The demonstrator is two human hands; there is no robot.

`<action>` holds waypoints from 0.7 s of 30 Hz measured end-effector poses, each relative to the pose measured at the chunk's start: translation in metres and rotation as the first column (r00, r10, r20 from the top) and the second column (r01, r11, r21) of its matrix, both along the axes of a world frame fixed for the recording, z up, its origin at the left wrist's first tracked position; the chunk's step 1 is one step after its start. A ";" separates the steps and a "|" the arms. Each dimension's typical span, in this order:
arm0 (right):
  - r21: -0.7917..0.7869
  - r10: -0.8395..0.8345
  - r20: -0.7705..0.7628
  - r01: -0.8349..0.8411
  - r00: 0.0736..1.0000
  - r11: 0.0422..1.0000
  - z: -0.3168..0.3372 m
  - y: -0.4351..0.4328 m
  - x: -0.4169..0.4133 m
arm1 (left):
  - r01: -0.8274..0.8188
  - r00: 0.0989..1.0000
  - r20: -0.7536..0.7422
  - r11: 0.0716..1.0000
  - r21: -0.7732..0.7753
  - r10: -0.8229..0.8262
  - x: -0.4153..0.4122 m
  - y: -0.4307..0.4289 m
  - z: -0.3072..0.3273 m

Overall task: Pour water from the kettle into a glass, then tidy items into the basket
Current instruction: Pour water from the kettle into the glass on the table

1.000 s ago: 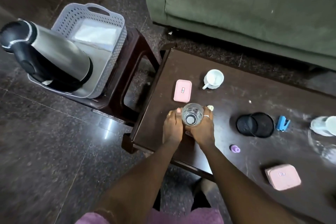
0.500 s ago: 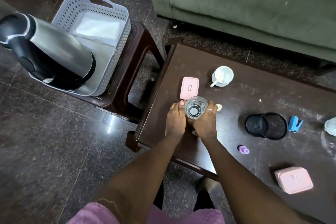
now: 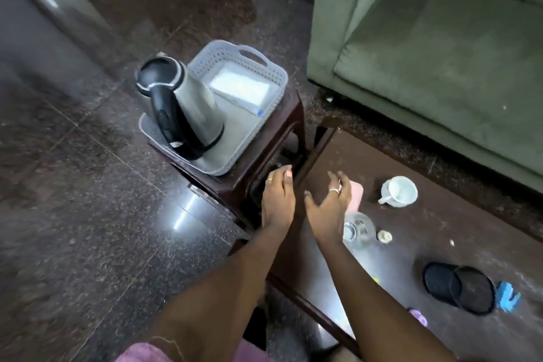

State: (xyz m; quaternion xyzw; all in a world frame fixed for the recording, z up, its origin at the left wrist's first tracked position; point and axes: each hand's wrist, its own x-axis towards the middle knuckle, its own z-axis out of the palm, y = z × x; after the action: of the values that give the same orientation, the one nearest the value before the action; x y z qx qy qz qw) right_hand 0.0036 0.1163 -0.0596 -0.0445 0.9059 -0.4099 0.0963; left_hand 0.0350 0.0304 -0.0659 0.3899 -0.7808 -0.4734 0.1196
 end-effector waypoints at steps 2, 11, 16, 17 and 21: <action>-0.108 0.076 -0.006 -0.077 0.997 0.991 0.023 -0.035 -0.007 | -0.091 0.995 -0.035 0.993 -0.076 0.088 0.004 -0.028 0.011; -0.312 0.415 0.226 -0.339 0.881 0.888 0.102 -0.203 0.009 | -0.334 0.937 0.041 0.925 -0.180 0.346 0.051 -0.135 0.032; -0.363 0.466 0.359 -0.339 0.809 0.868 0.104 -0.245 0.019 | -0.307 0.936 0.121 0.934 -0.184 0.331 0.067 -0.154 0.030; -0.372 0.468 0.375 -0.332 0.801 0.867 0.102 -0.249 0.021 | -0.366 0.914 0.119 0.915 -0.169 0.387 0.071 -0.158 0.029; -0.424 0.422 0.434 -0.233 0.796 0.875 0.091 -0.261 0.024 | -0.376 0.905 0.165 0.919 -0.119 0.391 0.080 -0.181 0.020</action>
State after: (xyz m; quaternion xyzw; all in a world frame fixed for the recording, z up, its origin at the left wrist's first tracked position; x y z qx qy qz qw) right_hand 0.0276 -0.1445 0.0316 -0.1086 0.7370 -0.5374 0.3952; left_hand 0.1150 -0.1510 -0.0462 0.5728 -0.7158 -0.3689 0.1534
